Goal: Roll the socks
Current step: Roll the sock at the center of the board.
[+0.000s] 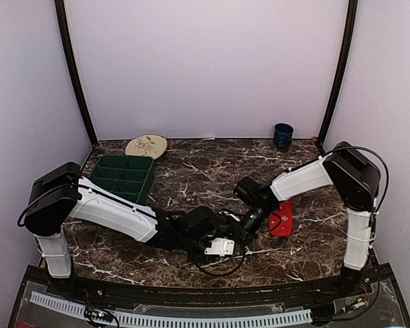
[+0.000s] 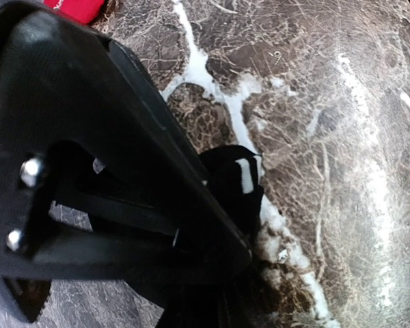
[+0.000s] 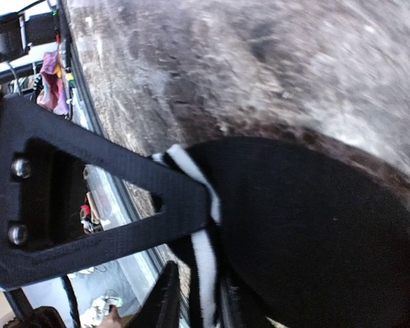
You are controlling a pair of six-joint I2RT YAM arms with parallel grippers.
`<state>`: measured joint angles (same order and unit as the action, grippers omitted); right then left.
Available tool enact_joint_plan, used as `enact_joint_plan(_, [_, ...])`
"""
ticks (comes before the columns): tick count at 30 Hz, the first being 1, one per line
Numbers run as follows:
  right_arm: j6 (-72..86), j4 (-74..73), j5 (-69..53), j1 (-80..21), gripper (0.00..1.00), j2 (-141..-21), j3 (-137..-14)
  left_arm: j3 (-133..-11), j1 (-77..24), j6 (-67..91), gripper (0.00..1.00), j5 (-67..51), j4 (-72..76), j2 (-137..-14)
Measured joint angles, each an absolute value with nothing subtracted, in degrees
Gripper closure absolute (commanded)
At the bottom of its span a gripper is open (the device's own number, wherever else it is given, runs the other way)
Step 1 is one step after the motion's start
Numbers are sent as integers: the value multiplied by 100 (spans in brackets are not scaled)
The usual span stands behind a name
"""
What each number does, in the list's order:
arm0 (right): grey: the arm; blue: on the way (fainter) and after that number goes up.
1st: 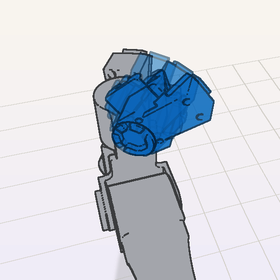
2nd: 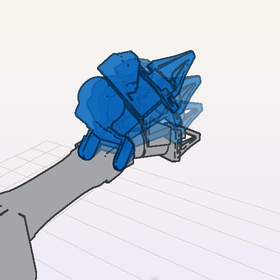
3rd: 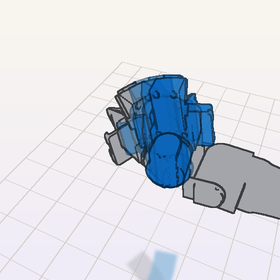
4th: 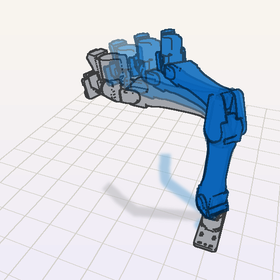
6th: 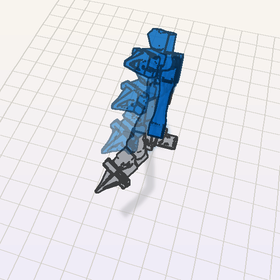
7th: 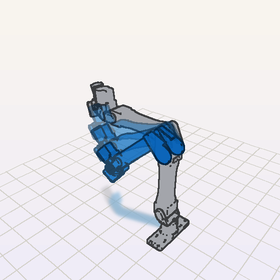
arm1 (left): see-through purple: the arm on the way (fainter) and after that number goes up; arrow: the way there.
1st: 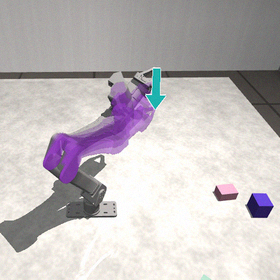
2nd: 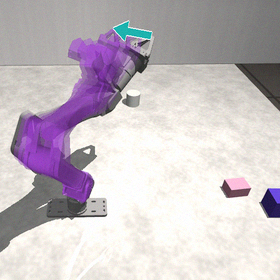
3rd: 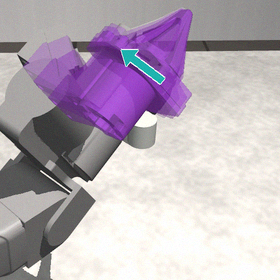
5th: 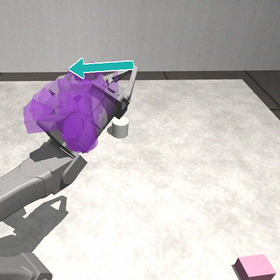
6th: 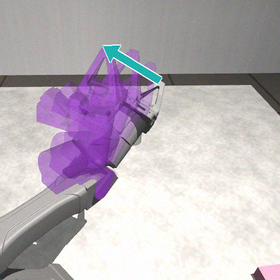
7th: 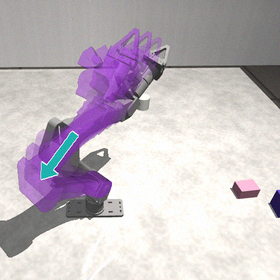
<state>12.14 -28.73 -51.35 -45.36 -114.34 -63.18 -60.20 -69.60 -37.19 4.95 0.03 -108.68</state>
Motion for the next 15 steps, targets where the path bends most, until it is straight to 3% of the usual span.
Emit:
enact_joint_plan(7, [1190,-2945,-5065,-4534,68,-11325,-6318,-6333,-6954,-3566,87,342,-423,-10984])
enact_joint_plan(15, [1240,-2954,-4871,-4447,64,-11109,-6193,-6569,-6914,-3402,87,64,-790,-11069])
